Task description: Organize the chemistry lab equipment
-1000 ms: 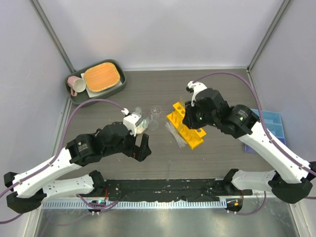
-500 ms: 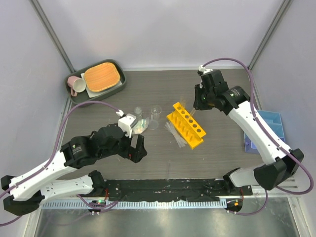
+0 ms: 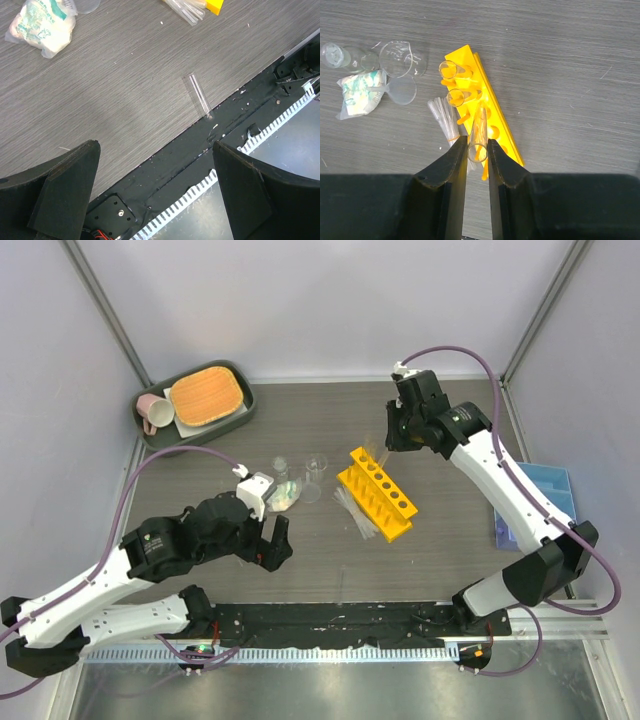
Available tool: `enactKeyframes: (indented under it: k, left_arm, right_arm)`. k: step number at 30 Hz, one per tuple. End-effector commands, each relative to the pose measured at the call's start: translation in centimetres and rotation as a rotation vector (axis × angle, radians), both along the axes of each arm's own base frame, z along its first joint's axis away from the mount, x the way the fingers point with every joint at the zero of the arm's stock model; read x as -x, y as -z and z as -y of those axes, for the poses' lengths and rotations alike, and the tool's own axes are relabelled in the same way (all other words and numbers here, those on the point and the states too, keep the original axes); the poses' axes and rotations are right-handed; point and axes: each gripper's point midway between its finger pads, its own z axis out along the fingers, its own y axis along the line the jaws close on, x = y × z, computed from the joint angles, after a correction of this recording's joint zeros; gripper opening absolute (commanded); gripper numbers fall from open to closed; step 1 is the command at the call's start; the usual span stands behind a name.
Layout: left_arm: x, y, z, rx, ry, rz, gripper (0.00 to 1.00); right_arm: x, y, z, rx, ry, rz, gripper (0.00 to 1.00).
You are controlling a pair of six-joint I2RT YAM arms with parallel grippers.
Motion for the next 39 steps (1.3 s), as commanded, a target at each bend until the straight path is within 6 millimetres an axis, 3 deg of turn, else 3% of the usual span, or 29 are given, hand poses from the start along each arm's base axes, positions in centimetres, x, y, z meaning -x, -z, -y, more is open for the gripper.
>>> enactKeyframes:
  k: [1,8,27,39]
  left_arm:
    - [-0.4,-0.3,-0.2,-0.001,-0.01,0.022,1.0]
    - [-0.5,-0.3,0.2,-0.002,-0.005,0.023,1.0]
    - [-0.5,-0.3,0.2,0.002,-0.003,0.021,1.0]
    - [-0.5,0.5,-0.1,-0.022,0.0,0.028,1.0]
  right_arm:
    - [-0.9,-1.7,0.7,0.02,0.019,0.068,0.03]
    - [-0.4,-1.3,0.8,0.032,0.0,0.046,0.04]
    - [0.7,3.0,0.0,0.07,-0.031,-0.054,0.04]
    - [0.2,5.9,-1.4,0.122,-0.03,-0.075,0.03]
